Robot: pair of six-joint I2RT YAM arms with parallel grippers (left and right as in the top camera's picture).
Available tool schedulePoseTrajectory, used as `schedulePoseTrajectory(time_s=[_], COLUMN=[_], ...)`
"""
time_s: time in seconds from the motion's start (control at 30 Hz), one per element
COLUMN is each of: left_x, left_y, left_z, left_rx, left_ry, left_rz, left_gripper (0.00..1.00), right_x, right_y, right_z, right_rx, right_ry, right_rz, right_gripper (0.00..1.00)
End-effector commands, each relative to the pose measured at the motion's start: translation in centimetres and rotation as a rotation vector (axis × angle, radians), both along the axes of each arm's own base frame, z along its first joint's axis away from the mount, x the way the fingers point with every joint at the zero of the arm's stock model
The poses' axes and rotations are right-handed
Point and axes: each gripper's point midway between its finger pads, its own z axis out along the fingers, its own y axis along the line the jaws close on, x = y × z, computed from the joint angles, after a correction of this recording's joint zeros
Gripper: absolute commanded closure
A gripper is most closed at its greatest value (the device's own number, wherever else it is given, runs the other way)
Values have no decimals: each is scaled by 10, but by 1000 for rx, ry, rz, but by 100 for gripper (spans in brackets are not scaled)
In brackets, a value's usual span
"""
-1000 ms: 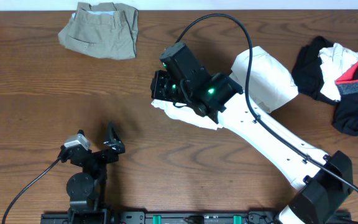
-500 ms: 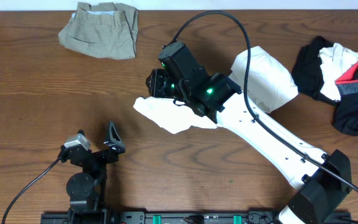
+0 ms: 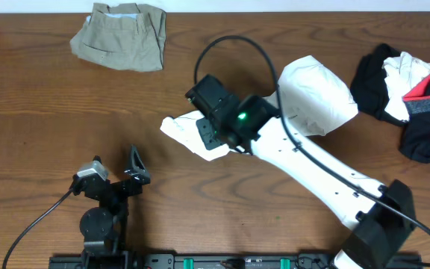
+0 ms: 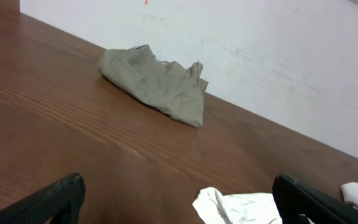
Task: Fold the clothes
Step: 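Pull the white shirt out of the pile toward the table center, then drag the white shirt left toward the left gripper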
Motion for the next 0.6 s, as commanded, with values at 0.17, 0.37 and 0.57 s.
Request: schedulePoseTrajectory(time_s=[0.17, 0.37, 0.57], left_x=[0, 0, 0], left_y=[4, 4, 4], left_z=[-18, -18, -18], left_rx=[20, 20, 20], left_ry=[46, 46, 46], left_rz=[23, 23, 23], left_gripper=[2, 2, 2], right_x=[-23, -18, -14], right_y=[18, 7, 2], right_z=[-81, -118, -129], right_rx=[-204, -392, -447], right_ry=[14, -57, -75], right_rz=[112, 84, 78], right_gripper=[36, 35, 35])
